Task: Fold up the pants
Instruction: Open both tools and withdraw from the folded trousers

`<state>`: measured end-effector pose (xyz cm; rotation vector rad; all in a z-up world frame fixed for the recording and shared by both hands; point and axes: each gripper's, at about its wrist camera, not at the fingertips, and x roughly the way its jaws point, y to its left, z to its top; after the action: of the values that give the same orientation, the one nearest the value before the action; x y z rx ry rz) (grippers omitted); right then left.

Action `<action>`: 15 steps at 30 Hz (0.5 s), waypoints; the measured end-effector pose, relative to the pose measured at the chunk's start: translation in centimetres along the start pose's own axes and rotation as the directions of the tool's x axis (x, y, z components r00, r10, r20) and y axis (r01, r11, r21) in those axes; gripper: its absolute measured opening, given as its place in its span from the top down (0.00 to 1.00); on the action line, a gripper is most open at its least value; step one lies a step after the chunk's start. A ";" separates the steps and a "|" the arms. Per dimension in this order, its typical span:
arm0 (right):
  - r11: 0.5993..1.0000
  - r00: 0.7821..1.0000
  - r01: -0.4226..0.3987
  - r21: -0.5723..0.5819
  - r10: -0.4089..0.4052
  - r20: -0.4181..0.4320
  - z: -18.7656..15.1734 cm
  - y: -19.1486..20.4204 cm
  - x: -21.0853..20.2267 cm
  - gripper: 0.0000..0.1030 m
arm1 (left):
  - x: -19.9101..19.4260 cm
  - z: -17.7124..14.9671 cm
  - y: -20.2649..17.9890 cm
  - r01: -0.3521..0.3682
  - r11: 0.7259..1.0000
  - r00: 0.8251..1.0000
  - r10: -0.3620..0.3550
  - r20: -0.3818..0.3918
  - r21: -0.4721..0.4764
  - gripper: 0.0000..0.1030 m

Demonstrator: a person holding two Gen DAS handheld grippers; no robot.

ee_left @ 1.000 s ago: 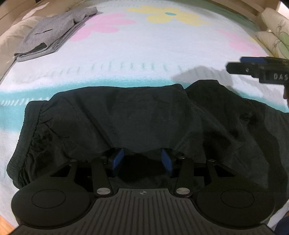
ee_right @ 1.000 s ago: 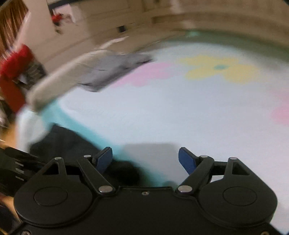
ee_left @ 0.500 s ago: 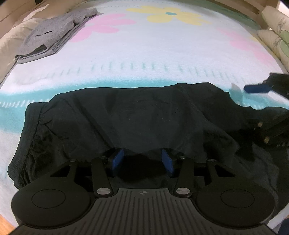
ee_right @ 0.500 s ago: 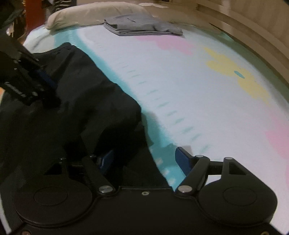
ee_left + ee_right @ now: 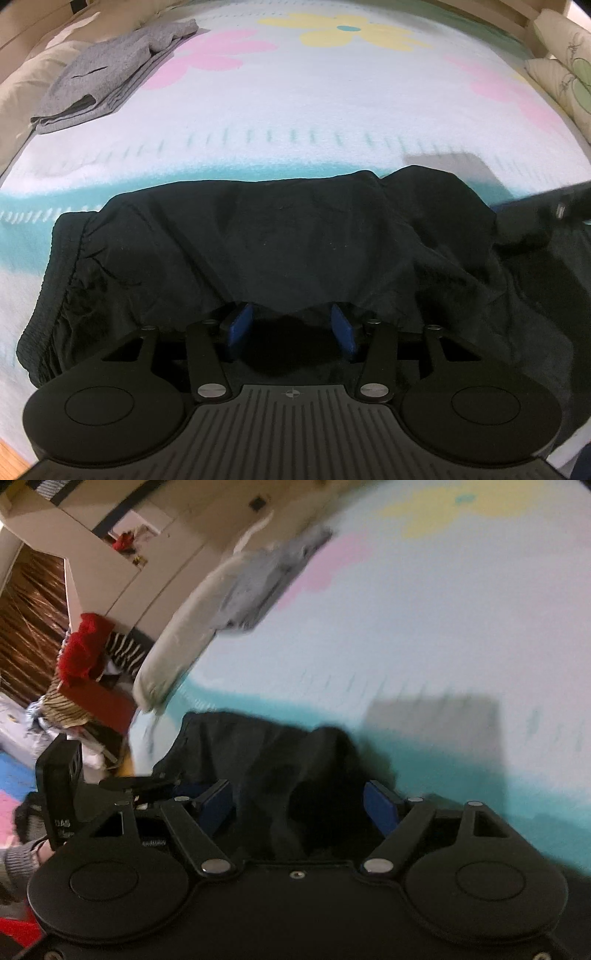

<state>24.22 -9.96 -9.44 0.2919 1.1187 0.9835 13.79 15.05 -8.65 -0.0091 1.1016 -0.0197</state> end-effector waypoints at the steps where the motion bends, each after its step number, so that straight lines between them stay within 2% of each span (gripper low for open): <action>1: 1.000 1.000 -0.005 -0.005 0.004 -0.023 -0.2 0.1 0.4 0.22 | 0.0 0.0 0.0 0.000 1.000 1.000 0.000 0.000 -0.001 0.54; 5: 0.997 0.992 -0.076 -0.021 0.073 -0.106 -0.5 0.8 1.6 0.21 | 0.0 0.1 0.0 -0.003 1.000 1.000 0.003 0.000 -0.003 0.54; 12: 0.996 0.996 -0.083 0.026 0.083 -0.012 0.7 1.4 3.5 0.20 | 0.0 -0.1 0.2 0.008 1.000 1.000 -0.008 0.006 -0.001 0.54; 15: 0.996 0.994 -0.087 -0.004 0.087 -0.072 1.0 2.1 4.8 0.20 | 0.0 -0.1 0.3 0.011 1.000 1.000 -0.011 0.006 -0.001 0.54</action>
<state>24.38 -4.75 -10.61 0.3034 1.1757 1.0820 13.65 15.35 -8.68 -0.0162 1.0953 -0.0289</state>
